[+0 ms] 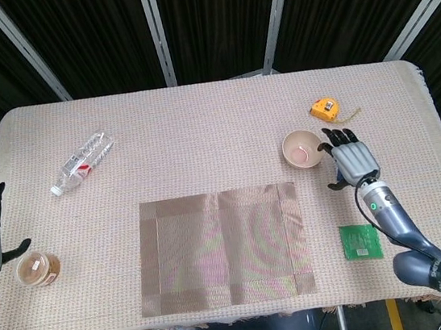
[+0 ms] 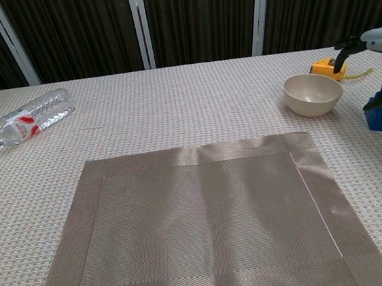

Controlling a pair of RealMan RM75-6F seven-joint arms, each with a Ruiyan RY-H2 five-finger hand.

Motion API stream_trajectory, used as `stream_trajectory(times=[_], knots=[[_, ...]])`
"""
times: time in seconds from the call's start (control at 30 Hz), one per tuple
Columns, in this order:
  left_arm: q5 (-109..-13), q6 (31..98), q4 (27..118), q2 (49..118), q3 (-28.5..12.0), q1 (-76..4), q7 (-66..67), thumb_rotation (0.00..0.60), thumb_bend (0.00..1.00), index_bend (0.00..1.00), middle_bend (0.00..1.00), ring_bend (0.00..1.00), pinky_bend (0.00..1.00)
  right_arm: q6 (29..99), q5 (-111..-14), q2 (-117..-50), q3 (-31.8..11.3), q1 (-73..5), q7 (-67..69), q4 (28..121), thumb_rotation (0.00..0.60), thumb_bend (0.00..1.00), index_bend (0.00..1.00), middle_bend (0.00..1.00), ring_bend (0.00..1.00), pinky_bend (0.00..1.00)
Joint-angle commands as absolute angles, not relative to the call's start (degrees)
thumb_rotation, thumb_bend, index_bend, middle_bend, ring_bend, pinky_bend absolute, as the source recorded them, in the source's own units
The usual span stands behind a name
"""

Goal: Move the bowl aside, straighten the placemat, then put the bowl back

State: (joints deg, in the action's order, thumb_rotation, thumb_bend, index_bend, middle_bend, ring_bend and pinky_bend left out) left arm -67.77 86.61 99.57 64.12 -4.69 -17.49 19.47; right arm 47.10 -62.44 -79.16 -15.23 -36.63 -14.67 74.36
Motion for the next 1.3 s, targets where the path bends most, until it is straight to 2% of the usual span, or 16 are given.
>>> stream_trajectory(times=[0.03, 0.3, 0.53, 0.83, 1.1, 1.3], knots=[[-67.55, 86.58, 98.62, 64.5, -5.27, -17.04, 19.05, 0.6, 0.06, 0.0, 0.0, 0.0, 0.0, 44.16, -59.56, -84.24, -15.87, -40.37, -16.14, 68.14, 0.6, 0.04, 0.28, 0.0, 0.0, 0.0], [-68.21, 85.43, 98.33, 64.36, -5.6, -16.82, 18.43, 0.6, 0.07, 0.0, 0.0, 0.0, 0.0, 42.82, -57.85, -89.27, -15.76, -43.16, -16.92, 61.35, 0.6, 0.08, 0.31, 0.0, 0.0, 0.0], [-68.88, 85.44, 98.64, 64.64, -5.96, -16.29, 18.49, 0.6, 0.1, 0.0, 0.0, 0.0, 0.0, 42.16, -57.85, -93.58, -15.51, -44.78, -15.47, 55.38, 0.6, 0.24, 0.47, 0.0, 0.0, 0.0], [-69.91, 85.51, 98.74, 64.81, -6.31, -15.59, 18.5, 0.6, 0.1, 0.0, 0.0, 0.0, 0.0, 41.75, -60.23, -97.61, -14.39, -45.66, -12.27, 49.38, 0.6, 0.3, 0.66, 0.0, 0.0, 0.0], [-70.47, 84.84, 98.74, 65.02, -6.26, -15.4, 18.55, 0.6, 0.1, 0.0, 0.0, 0.0, 0.0, 46.86, -64.53, -97.73, -13.99, -44.47, -7.78, 49.12, 0.6, 0.31, 0.68, 0.0, 0.0, 0.0], [-71.23, 84.49, 99.58, 64.44, -6.29, -15.13, 17.51, 0.6, 0.1, 0.0, 0.0, 0.0, 0.0, 54.78, -70.89, -93.13, -12.68, -42.01, -3.95, 55.98, 0.6, 0.31, 0.68, 0.0, 0.0, 0.0]])
